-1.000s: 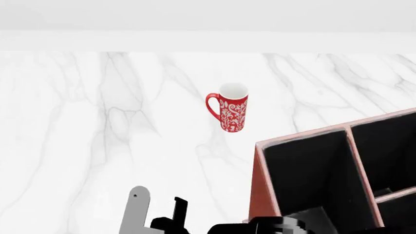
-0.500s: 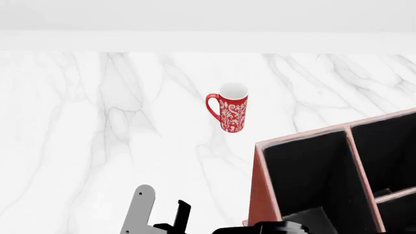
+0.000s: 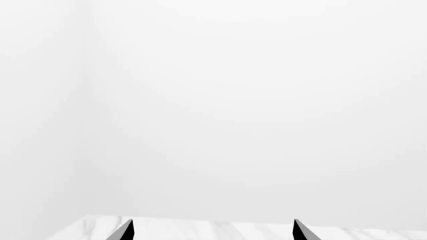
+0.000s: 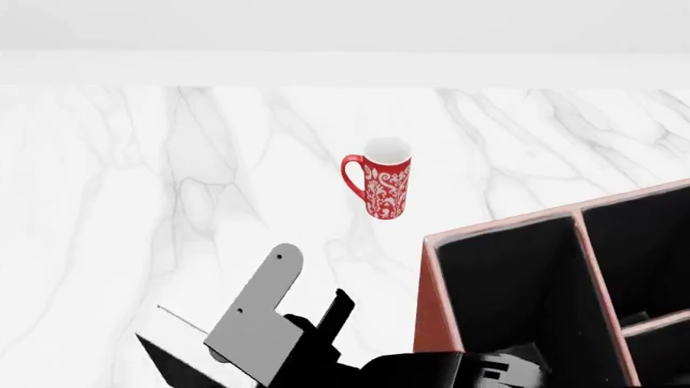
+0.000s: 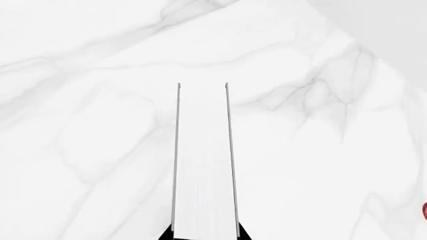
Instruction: Pick up the book and place it in the left compartment of the caddy.
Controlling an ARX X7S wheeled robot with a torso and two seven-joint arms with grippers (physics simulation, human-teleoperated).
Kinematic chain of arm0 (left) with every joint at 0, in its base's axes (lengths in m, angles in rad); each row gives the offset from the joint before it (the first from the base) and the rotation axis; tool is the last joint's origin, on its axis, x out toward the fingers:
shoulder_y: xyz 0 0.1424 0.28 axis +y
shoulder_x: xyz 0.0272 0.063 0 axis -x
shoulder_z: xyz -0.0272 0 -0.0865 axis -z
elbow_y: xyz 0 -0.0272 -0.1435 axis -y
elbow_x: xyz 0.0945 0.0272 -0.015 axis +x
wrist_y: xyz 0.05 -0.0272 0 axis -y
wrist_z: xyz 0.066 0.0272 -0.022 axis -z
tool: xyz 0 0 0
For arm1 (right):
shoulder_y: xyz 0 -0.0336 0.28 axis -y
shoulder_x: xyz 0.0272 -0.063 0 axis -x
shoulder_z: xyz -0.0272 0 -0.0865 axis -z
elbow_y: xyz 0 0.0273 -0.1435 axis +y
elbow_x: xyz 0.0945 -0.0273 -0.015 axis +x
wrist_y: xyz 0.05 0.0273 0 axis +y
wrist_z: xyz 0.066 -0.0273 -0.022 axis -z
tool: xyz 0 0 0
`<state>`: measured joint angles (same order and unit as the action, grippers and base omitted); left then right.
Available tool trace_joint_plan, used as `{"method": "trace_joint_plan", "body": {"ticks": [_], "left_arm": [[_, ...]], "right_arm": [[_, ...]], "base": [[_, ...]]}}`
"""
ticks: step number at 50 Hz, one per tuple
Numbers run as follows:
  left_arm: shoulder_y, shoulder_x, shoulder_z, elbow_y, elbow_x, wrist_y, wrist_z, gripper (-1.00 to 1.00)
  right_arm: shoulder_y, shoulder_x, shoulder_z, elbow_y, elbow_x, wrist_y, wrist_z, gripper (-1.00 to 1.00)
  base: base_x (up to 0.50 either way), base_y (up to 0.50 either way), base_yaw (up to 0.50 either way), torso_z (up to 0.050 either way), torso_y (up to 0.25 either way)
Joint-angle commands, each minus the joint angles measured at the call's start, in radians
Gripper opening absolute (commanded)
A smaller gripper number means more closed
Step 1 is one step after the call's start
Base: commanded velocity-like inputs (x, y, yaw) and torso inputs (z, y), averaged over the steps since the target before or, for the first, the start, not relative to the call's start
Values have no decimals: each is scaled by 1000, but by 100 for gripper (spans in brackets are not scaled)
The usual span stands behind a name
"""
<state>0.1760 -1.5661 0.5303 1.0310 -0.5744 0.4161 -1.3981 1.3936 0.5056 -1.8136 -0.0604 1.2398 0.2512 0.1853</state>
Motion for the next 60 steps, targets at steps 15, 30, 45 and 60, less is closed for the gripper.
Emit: {"method": "trace_joint_plan", "body": {"ticks": [15,30,45,60], "left_arm": [[1,4,-3,-1,-5,-5,5,100],[0,4,-6,1,-8,-8,5,100],[-1,10,-8,3,-14,-18,10,100],[-3,14,-8,7,-13,-28,12,100]], "right_arm": [[94,81,141,-194,235,139,336,-100],[140,132,174,-365,316,164,459,-100],[140,145,153,-444,270,187,541,-100],[164,182,220,-470,477,143,590,-100]], "base": [[0,0,0,0,1],[0,0,0,0,1],[0,0,0,0,1],[0,0,0,0,1]]}}
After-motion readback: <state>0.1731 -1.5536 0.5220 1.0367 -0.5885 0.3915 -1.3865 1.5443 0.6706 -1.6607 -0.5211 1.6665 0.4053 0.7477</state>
